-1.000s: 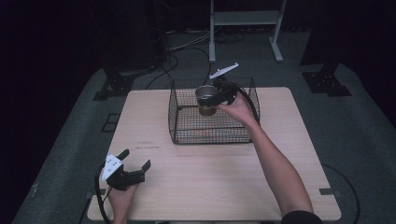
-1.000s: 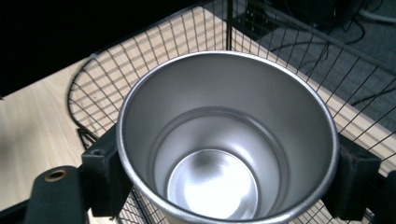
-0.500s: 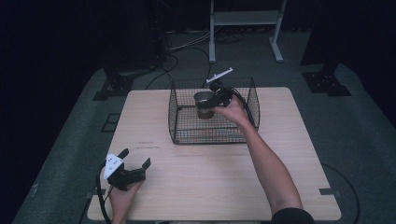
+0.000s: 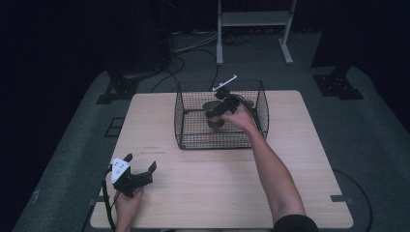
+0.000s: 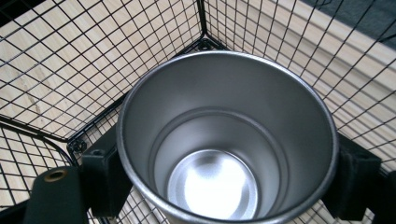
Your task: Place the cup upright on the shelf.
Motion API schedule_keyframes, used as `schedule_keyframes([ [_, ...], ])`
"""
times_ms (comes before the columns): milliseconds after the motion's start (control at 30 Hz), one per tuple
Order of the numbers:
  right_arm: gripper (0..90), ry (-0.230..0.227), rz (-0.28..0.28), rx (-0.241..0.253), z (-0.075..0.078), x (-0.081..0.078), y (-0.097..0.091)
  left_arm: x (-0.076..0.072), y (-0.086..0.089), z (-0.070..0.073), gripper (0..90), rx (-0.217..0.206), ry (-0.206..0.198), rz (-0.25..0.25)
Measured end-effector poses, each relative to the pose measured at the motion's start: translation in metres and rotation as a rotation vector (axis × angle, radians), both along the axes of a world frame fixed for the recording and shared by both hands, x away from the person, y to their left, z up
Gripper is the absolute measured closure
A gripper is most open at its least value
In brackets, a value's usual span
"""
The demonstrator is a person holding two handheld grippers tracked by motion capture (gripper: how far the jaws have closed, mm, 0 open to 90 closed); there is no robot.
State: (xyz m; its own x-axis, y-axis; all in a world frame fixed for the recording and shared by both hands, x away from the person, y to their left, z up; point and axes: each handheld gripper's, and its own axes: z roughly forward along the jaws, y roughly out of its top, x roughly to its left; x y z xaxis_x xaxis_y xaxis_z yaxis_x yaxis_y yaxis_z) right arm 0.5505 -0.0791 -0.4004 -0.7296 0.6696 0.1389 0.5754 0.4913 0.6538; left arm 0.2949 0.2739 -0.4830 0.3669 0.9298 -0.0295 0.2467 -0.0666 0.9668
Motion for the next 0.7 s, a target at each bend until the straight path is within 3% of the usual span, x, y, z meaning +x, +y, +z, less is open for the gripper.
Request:
schedule_keyframes([
  [233, 17.7, 0.029, -0.003, -0.035, -0.008, 0.005, 0.001, -0.003, -0.001, -0.001, 0.0, 0.015, -0.021, -0.050],
  [433, 17.6, 0.046, -0.008, -0.061, -0.012, 0.007, 0.003, -0.004, 0.001, -0.001, 0.0, -0.001, -0.022, -0.061],
  [700, 17.2, 0.047, -0.012, -0.088, -0.014, 0.007, 0.004, -0.004, 0.001, -0.001, 0.0, 0.017, -0.023, -0.068],
])
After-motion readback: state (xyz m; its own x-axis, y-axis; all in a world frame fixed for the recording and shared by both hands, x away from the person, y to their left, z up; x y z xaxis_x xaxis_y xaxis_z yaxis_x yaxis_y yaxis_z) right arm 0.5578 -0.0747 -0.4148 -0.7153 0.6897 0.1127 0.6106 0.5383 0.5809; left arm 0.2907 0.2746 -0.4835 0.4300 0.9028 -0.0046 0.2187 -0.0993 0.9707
